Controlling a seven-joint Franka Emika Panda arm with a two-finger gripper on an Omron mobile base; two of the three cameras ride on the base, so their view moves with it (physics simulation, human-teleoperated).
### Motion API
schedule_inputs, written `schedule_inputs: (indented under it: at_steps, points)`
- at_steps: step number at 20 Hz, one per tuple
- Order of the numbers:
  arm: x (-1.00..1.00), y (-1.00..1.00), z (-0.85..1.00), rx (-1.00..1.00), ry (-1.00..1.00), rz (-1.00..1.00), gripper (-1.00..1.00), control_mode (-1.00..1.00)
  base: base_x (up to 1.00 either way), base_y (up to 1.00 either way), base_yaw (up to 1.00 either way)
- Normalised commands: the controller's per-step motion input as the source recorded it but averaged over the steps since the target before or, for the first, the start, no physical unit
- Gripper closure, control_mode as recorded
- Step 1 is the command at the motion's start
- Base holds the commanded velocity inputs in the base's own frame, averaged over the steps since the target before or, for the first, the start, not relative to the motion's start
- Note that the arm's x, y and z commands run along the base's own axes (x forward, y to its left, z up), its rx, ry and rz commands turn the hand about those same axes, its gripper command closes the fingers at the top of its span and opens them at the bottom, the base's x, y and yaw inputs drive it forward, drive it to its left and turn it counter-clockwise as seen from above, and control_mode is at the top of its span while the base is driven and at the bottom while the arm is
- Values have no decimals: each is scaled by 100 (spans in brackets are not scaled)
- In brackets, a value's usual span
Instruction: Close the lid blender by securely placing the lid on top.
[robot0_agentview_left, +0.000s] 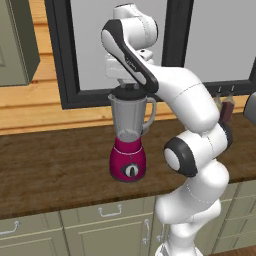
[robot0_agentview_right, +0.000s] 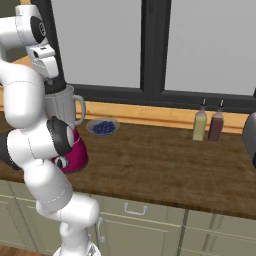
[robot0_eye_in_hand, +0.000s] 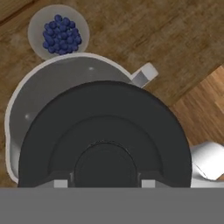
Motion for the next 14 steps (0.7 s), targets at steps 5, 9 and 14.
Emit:
schedule_inputs:
  at_steps: [5, 9, 14]
  points:
    - [0, 0, 0, 0, 0, 0, 100, -100, 0, 0, 0]
    - [0, 0, -2, 0, 0, 0, 100, -100, 0, 0, 0]
    - [0, -1, -9, 0, 0, 0, 100, -100, 0, 0, 0]
